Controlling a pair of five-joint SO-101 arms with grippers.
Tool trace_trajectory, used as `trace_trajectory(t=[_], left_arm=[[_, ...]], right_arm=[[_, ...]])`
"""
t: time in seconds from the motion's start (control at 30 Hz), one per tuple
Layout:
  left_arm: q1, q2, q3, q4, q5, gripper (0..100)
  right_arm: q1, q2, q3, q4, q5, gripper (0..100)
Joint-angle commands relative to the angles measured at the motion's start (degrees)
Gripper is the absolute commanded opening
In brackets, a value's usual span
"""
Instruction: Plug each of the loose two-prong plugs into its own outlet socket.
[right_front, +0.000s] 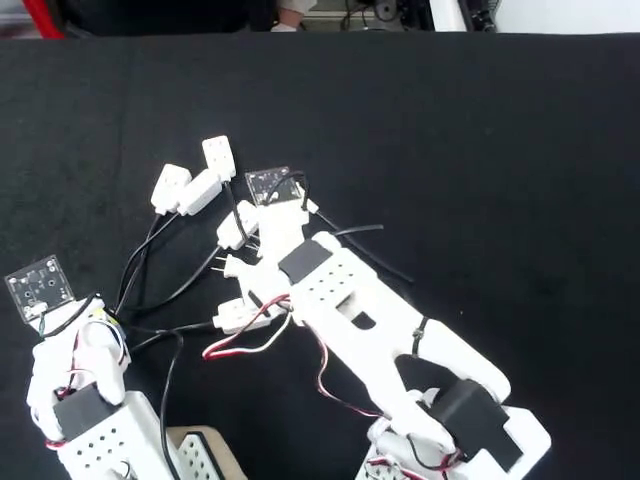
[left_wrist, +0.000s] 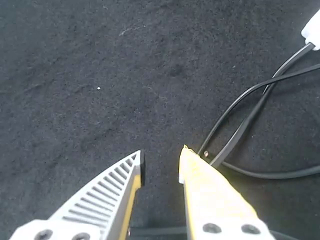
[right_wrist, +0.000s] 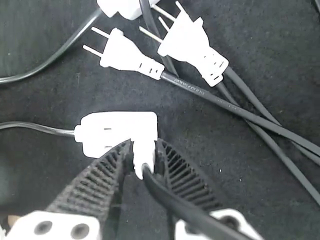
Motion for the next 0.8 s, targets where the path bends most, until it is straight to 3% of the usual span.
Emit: trace_trajectory(t=[0.0, 0.2, 0.77], left_arm=[[0.75, -0.26, -0.48, -1.23, -0.35, 13], [0.75, -0.26, -0.48, -1.32, -0.35, 13], [0.66, -0.26, 1.19, -4.75, -0.35, 13]], right_arm=[[0.62, 0.13, -0.48, -1.41, -0.88, 1.1], [-0.18, 0.13, 1.71, -5.01, -0.97, 1.1], [-3.60, 0.31, 1.71, -3.08, -0.09, 1.1]])
